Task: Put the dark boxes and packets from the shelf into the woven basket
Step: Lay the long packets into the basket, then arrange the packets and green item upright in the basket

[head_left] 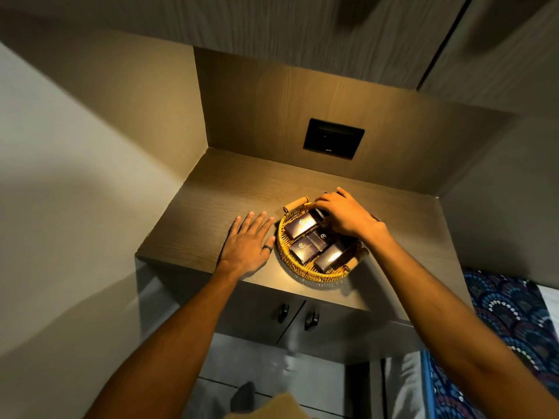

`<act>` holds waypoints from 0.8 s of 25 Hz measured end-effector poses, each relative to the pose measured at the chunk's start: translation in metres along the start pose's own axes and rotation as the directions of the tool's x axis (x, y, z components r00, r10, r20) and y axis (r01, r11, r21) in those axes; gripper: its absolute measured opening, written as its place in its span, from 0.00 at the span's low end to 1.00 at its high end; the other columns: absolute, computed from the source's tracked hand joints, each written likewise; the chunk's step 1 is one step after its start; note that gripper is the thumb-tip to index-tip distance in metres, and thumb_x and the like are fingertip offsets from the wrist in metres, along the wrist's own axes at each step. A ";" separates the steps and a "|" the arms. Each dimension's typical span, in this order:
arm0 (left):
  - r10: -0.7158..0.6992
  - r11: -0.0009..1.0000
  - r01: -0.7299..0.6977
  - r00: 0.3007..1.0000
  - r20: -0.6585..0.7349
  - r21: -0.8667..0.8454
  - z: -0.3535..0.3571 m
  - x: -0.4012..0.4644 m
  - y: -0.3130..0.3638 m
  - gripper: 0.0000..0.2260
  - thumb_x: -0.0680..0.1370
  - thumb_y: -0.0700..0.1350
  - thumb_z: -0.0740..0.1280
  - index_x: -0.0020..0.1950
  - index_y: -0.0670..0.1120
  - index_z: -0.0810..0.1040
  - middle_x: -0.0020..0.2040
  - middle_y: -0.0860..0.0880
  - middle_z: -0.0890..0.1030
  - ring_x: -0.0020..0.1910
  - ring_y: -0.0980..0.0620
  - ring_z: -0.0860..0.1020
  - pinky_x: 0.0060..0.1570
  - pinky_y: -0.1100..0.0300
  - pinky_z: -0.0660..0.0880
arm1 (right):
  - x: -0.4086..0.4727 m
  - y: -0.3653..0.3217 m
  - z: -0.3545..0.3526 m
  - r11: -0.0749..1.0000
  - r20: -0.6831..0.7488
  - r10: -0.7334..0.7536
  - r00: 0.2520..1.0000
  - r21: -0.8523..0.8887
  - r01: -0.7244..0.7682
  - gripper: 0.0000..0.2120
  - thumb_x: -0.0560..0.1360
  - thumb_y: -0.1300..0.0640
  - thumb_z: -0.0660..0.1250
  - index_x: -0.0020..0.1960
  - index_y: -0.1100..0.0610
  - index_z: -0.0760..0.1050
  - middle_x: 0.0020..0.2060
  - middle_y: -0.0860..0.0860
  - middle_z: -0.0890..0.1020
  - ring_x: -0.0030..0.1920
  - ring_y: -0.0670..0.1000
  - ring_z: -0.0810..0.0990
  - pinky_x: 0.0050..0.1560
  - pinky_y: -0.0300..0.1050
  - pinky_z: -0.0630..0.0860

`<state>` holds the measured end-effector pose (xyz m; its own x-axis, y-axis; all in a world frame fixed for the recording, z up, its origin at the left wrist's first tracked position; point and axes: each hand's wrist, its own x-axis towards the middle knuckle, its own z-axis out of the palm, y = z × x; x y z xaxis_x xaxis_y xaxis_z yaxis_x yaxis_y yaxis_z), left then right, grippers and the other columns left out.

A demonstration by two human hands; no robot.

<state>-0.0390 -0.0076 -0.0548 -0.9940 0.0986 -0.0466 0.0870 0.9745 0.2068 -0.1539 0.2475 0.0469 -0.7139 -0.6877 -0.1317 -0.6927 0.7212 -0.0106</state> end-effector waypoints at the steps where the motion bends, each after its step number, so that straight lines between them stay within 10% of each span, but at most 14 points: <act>1: 0.000 1.000 0.000 1.000 -0.001 0.002 0.000 0.000 0.000 0.28 0.86 0.61 0.44 0.85 0.55 0.44 0.86 0.51 0.46 0.84 0.48 0.43 0.81 0.44 0.39 | 0.001 -0.003 0.002 1.000 -0.002 -0.003 1.000 0.002 0.003 0.28 0.74 0.57 0.71 0.73 0.46 0.71 0.70 0.50 0.76 0.74 0.54 0.71 0.79 0.63 0.53; 10: -0.004 1.000 0.004 1.000 -0.019 0.001 0.006 0.004 -0.004 0.28 0.85 0.62 0.44 0.85 0.55 0.44 0.86 0.52 0.47 0.84 0.48 0.44 0.82 0.44 0.40 | -0.004 0.042 -0.012 0.947 -0.194 0.215 0.957 0.282 -0.155 0.36 0.73 0.61 0.74 0.78 0.53 0.66 0.79 0.54 0.66 0.82 0.58 0.58 0.81 0.62 0.57; 14: -0.002 1.000 0.002 1.000 -0.031 -0.004 0.007 0.004 -0.004 0.29 0.85 0.62 0.45 0.85 0.56 0.46 0.86 0.52 0.48 0.84 0.48 0.45 0.81 0.45 0.40 | 0.010 0.073 -0.031 0.872 0.119 0.350 0.929 0.320 -0.370 0.43 0.72 0.67 0.74 0.82 0.54 0.59 0.78 0.60 0.65 0.79 0.62 0.62 0.79 0.59 0.62; 20: -0.003 1.000 0.002 0.999 -0.053 -0.031 0.009 0.004 -0.005 0.29 0.85 0.62 0.44 0.85 0.56 0.48 0.86 0.52 0.50 0.84 0.49 0.46 0.82 0.45 0.40 | 0.038 0.069 -0.037 0.897 0.361 0.176 0.916 0.324 -0.300 0.40 0.72 0.70 0.74 0.80 0.53 0.63 0.76 0.60 0.66 0.78 0.61 0.63 0.78 0.59 0.63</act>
<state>-0.0431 -0.0106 -0.0652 -0.9964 0.0847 0.0043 0.0833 0.9681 0.2364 -0.2326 0.2678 0.0777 -0.7389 -0.4728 -0.4801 -0.3745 0.8805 -0.2908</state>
